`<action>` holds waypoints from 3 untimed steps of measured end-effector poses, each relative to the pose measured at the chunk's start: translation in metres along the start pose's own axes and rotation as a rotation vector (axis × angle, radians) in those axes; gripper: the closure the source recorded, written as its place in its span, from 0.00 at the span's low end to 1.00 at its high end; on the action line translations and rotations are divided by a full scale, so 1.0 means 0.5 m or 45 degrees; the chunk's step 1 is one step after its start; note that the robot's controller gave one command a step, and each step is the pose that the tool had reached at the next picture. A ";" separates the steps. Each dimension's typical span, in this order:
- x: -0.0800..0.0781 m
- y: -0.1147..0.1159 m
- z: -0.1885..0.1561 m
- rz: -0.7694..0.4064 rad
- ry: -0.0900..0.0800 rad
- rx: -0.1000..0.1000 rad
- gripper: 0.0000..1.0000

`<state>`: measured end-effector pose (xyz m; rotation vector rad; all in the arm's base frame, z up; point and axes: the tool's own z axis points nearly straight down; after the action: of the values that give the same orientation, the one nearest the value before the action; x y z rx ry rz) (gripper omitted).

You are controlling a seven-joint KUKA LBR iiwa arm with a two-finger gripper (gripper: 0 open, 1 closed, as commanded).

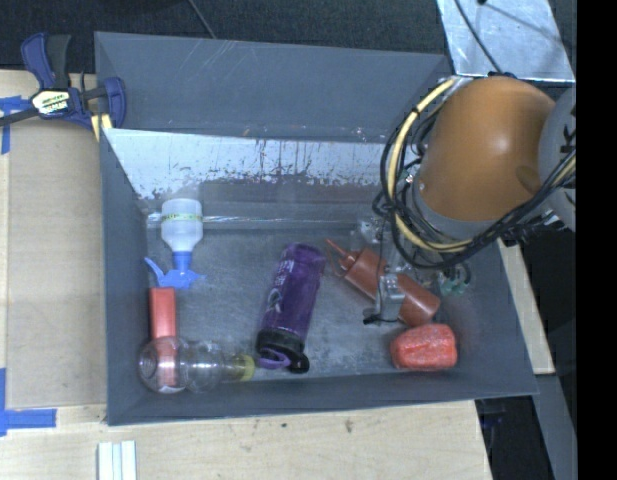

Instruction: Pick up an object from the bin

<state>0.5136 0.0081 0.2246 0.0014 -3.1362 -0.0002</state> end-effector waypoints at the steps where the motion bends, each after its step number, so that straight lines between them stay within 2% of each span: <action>1: -0.003 0.000 -0.009 0.000 -0.011 0.000 0.00; 2: -0.047 -0.041 0.039 0.147 -0.020 -0.003 0.00; 3: -0.063 -0.062 0.066 0.217 -0.018 -0.002 0.00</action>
Offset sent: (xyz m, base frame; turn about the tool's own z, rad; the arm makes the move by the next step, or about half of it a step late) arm 0.0469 -0.0512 -0.0614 0.2660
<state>0.5450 -0.0227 0.1916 -0.2663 -3.1391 -0.0021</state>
